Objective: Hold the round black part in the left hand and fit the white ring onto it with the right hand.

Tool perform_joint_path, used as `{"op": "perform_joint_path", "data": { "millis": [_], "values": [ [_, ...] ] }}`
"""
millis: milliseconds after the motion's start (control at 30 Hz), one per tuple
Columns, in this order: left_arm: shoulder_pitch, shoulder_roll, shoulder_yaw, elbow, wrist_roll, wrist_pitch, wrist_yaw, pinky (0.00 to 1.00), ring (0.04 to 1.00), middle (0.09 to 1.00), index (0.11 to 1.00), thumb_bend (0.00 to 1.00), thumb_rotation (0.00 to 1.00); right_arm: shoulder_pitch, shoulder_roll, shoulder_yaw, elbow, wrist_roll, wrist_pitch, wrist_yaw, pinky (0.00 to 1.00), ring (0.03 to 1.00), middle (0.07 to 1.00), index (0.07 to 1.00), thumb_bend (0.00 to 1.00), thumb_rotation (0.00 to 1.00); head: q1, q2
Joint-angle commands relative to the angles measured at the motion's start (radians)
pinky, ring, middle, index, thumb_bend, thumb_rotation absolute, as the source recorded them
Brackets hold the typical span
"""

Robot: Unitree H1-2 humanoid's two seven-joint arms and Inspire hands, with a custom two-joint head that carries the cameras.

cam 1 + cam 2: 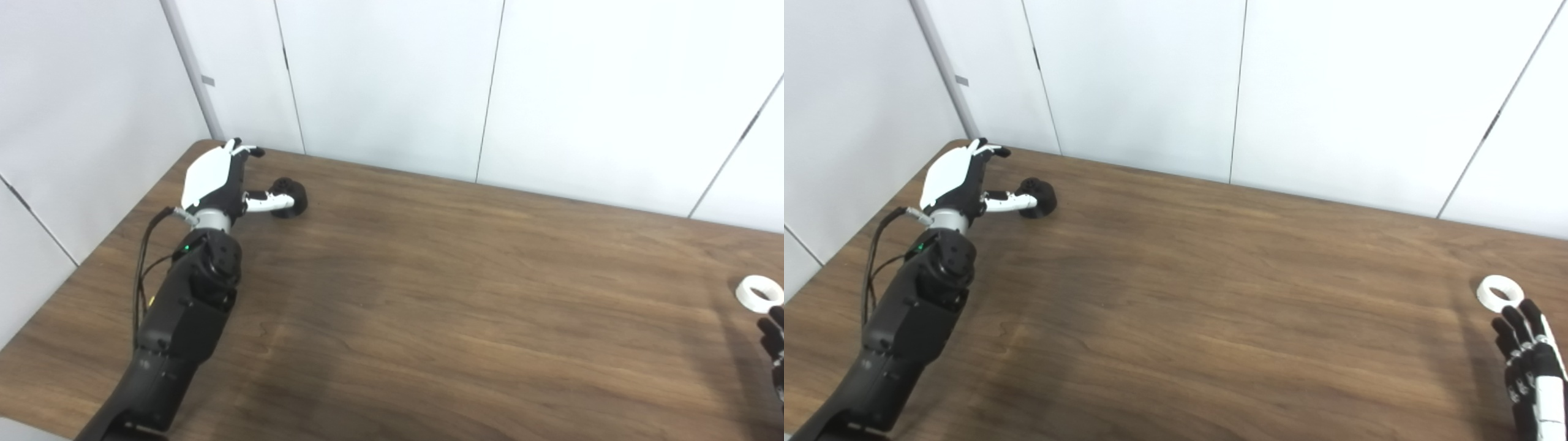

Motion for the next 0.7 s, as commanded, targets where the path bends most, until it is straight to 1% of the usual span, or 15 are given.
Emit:
{"op": "perform_joint_path", "data": {
  "millis": [0,233,333,533,667],
  "values": [
    [-0.056,0.04,-0.004,0.015,0.019,-0.005,0.019,1.0,1.0,0.972,0.815,0.99,0.35,0.071,0.066,0.031,0.062,0.001,-0.002,-0.004,0.98,0.941,0.954,0.963,0.55,0.93,-0.003,0.001],
    [-0.111,0.054,-0.028,0.131,0.02,-0.007,0.027,1.0,1.0,0.963,0.816,0.99,0.37,0.075,0.068,0.031,0.058,0.005,-0.001,-0.004,0.97,0.934,0.945,0.96,0.55,0.91,-0.005,0.003],
    [-0.128,0.058,-0.035,0.163,0.012,-0.013,0.027,1.0,1.0,0.962,0.815,0.99,0.36,0.077,0.069,0.032,0.056,0.007,-0.002,-0.003,0.97,0.936,0.948,0.96,0.55,0.91,-0.006,0.003],
    [-0.154,0.065,-0.055,0.206,-0.003,-0.002,-0.007,1.0,1.0,0.966,0.822,1.0,0.38,0.08,0.068,0.033,0.057,-0.001,-0.01,-0.005,0.97,0.934,0.944,0.958,0.56,0.91,-0.012,0.005],
    [-0.162,0.065,-0.063,0.239,-0.013,-0.007,-0.005,1.0,1.0,0.963,0.825,1.0,0.38,0.084,0.071,0.031,0.052,-0.005,-0.003,-0.012,0.97,0.931,0.941,0.954,0.59,0.89,-0.018,0.007]
  ]
}}
